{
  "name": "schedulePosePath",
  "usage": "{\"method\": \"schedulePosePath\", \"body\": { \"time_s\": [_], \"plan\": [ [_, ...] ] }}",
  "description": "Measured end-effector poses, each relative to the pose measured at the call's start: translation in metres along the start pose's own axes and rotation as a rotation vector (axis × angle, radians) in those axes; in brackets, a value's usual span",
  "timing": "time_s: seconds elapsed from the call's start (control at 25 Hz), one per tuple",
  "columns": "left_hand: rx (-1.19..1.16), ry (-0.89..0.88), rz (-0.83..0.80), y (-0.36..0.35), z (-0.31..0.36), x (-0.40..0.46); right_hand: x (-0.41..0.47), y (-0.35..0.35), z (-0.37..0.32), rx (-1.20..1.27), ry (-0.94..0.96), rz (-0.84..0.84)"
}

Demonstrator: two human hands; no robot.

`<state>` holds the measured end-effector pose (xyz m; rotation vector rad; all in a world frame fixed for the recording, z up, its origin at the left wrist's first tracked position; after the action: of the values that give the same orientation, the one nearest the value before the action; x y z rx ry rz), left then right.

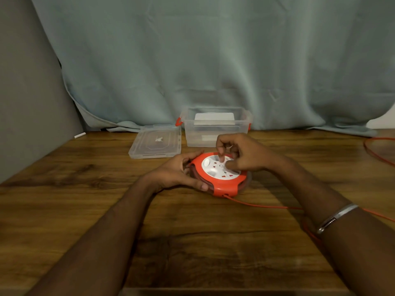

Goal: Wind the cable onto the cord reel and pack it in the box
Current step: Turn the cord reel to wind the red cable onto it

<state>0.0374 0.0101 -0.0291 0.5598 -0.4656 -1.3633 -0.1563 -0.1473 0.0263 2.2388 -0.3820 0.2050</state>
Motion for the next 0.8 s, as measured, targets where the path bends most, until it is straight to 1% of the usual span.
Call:
{"method": "schedulePosePath", "body": {
  "time_s": [0.04,0.12,0.2,0.36,0.56,0.8],
  "plan": [
    [-0.002,0.000,0.003,0.000,0.001,0.000,-0.001,0.003,0.001,0.051,-0.032,-0.049],
    [0.012,0.010,0.010,0.000,0.001,-0.001,-0.003,0.007,0.004,0.071,-0.091,-0.124],
    [0.025,0.014,0.007,0.000,0.002,0.000,-0.003,0.011,0.010,0.069,-0.129,-0.148],
    [0.042,0.018,-0.006,0.001,0.004,-0.002,-0.005,0.016,0.015,0.093,-0.136,-0.131],
    [0.025,0.023,0.003,-0.001,0.005,-0.001,-0.004,0.012,0.012,-0.016,-0.123,-0.059],
    [-0.001,0.007,-0.001,0.000,0.001,-0.001,-0.003,0.002,0.004,-0.170,-0.075,-0.054]
  ]
}}
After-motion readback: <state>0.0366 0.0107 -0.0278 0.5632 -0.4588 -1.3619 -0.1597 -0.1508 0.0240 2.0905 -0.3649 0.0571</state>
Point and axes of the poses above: each hand's wrist, its own x-axis towards the middle knuckle, its own y-axis out of the back of the hand, z = x × y, the point moved 1 cm from there along x, towards the middle knuckle, and after that the axes turned 11 degrees about x, right-handed, at the moved point
